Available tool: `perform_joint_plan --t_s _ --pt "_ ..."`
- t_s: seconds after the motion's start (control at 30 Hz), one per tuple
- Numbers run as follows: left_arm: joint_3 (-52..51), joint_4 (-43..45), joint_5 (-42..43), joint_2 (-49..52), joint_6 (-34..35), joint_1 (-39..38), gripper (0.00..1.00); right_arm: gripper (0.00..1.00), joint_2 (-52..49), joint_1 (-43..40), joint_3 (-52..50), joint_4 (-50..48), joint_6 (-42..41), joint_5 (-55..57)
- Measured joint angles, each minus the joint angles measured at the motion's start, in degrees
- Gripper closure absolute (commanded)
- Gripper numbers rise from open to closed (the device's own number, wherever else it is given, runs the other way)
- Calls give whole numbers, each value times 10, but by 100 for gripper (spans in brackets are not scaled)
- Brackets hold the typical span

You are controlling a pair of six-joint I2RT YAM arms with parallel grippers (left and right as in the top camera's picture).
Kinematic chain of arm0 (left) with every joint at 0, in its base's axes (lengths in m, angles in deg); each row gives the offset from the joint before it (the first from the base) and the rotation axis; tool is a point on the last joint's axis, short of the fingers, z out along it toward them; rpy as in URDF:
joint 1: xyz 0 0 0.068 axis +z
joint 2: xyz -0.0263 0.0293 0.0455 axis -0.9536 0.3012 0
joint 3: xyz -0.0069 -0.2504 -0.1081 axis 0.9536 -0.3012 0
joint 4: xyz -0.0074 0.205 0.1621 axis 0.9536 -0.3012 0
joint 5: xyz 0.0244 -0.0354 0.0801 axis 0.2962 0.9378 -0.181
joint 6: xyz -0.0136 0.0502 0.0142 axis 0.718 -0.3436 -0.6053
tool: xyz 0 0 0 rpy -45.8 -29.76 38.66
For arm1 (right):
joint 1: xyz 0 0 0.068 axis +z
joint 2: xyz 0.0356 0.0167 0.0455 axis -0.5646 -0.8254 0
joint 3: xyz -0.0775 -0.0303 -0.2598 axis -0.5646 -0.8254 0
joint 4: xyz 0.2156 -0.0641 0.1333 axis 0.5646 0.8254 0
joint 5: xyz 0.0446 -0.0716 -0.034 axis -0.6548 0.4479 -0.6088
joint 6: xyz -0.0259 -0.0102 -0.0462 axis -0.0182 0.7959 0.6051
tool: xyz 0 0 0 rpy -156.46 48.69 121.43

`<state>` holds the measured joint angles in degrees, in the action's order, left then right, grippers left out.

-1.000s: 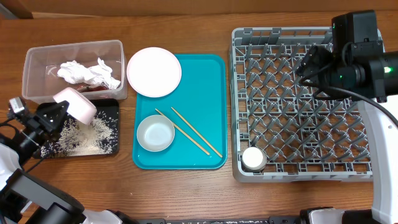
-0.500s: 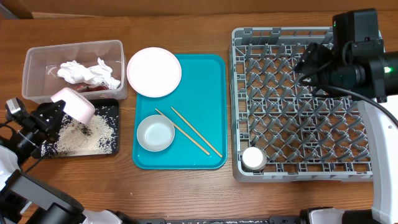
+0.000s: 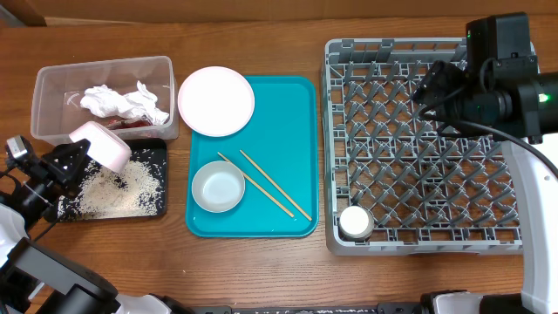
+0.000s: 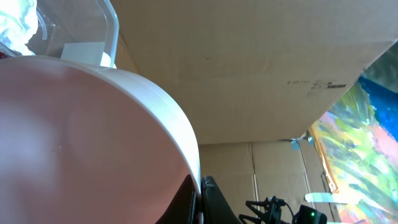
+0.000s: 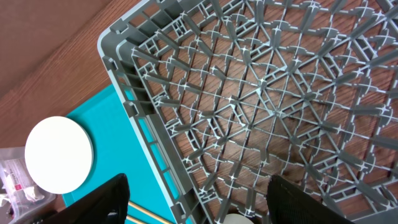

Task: Sort waste into correct bins and load items into the dishwasher
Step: 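Tip the pink bowl over the black tray to dump the rice, then return the emptied pink bowl to the teal tray with left gripper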

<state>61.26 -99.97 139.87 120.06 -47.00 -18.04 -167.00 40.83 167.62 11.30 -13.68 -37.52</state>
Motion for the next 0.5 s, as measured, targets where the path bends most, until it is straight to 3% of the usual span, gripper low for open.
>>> perform_joint_plan --t_s 0.5 --pt "0 -23 -12 0 40 -13 96 28 0 0 0 13 11 0"
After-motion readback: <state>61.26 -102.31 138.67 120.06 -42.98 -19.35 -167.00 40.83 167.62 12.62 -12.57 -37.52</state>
